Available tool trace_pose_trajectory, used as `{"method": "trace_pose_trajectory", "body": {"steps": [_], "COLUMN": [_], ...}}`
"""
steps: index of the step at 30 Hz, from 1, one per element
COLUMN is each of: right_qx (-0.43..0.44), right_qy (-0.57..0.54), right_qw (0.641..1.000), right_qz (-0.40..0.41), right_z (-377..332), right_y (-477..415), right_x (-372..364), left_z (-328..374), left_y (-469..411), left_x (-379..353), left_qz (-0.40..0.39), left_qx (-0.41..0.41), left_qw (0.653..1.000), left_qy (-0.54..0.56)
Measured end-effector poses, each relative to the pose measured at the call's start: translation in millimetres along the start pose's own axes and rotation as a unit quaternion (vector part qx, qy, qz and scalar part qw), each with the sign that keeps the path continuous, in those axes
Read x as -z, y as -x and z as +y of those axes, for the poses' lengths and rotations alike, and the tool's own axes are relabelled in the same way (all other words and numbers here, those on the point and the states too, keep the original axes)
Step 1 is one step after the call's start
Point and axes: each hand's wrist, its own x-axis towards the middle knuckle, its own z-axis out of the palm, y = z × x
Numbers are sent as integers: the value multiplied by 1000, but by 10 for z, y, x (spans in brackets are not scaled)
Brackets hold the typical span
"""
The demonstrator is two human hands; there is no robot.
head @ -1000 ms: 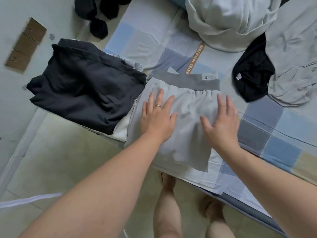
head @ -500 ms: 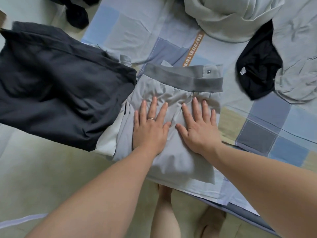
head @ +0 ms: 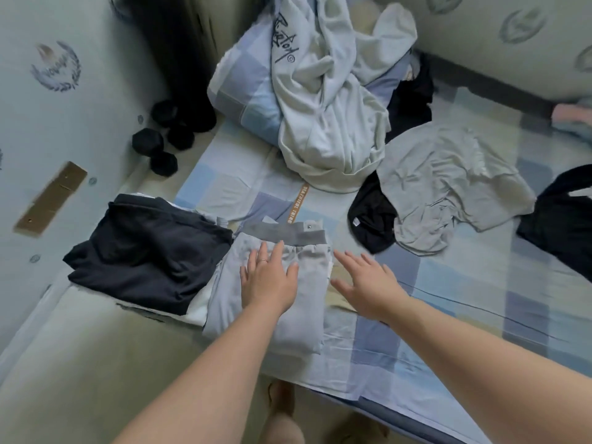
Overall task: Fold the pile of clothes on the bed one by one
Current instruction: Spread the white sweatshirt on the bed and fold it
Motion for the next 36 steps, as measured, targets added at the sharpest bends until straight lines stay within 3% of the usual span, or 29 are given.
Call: {"method": "trace_pose_trajectory", "body": {"steps": [10, 21, 29, 36], "right_qx": [3, 52, 55, 47], "right_qy": [6, -12, -14, -5], "right_qw": [993, 985, 980, 975], "right_qz": [115, 166, 190, 218], "right_z": [898, 1890, 2311, 2405], "right_y": [1162, 1869, 1959, 1330], "right_x": [859, 1381, 1580, 1775], "left_z": [1349, 2224, 2795, 3060], "left_y": [866, 1610, 1392, 503], "left_x": [253, -88, -155, -125], "left_qz": [60, 127, 138, 126], "left_qx": [-133, -133, -163, -182], "left_qw": [989, 981, 975, 973], "left_qy": [-3, -60, -66, -67]}}
